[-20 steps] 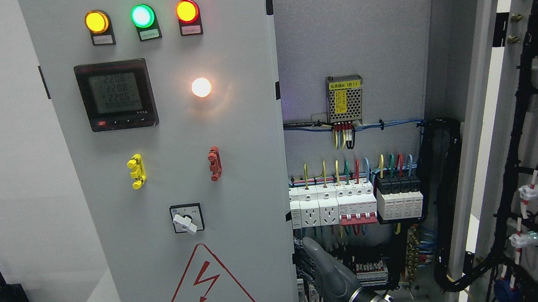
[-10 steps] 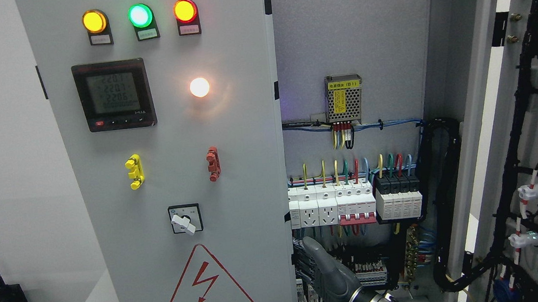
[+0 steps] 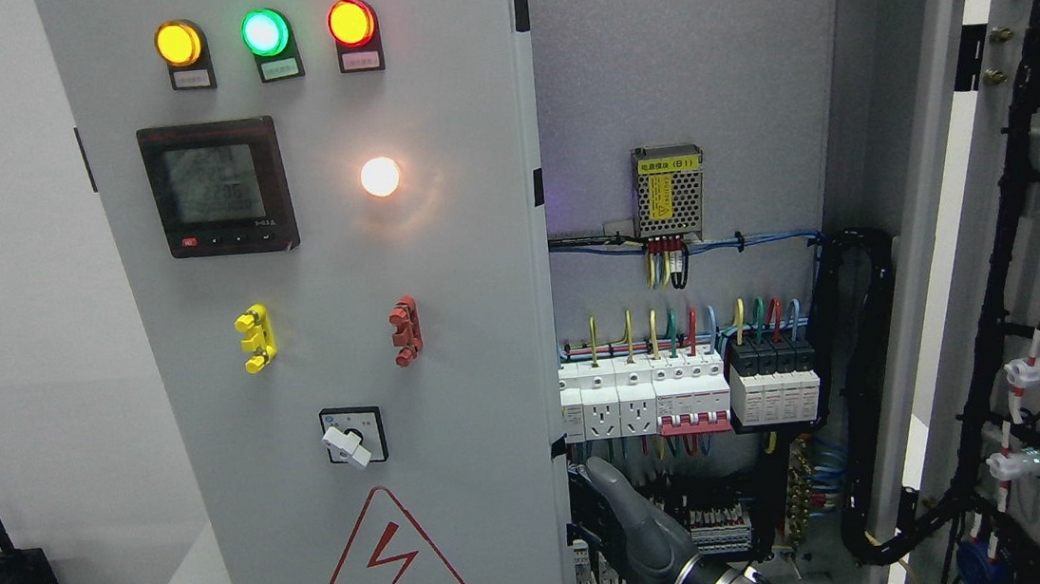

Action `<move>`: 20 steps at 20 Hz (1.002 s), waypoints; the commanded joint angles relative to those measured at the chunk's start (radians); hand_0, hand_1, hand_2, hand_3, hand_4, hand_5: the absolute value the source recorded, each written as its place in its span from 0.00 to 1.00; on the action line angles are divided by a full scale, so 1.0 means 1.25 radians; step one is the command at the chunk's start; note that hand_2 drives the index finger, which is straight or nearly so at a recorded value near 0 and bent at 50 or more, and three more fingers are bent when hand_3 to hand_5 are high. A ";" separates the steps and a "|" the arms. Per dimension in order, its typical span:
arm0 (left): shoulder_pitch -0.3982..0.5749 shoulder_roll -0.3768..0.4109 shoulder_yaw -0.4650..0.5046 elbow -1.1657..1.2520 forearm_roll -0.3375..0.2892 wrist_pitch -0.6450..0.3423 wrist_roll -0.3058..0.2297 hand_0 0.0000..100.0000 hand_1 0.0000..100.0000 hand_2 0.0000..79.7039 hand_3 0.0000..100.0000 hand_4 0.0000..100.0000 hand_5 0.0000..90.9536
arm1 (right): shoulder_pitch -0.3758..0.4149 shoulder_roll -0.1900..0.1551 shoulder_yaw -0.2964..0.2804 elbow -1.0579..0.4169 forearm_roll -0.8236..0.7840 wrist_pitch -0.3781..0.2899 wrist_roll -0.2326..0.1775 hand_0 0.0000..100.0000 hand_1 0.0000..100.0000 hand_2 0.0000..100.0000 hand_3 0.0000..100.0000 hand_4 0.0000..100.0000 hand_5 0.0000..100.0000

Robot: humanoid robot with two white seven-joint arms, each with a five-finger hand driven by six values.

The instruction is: Open door with both hands

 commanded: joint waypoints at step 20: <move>0.000 0.000 0.000 0.000 -0.021 -0.001 0.000 0.00 0.00 0.00 0.00 0.03 0.00 | 0.073 0.000 0.020 -0.097 -0.045 -0.003 0.089 0.11 0.00 0.00 0.00 0.00 0.00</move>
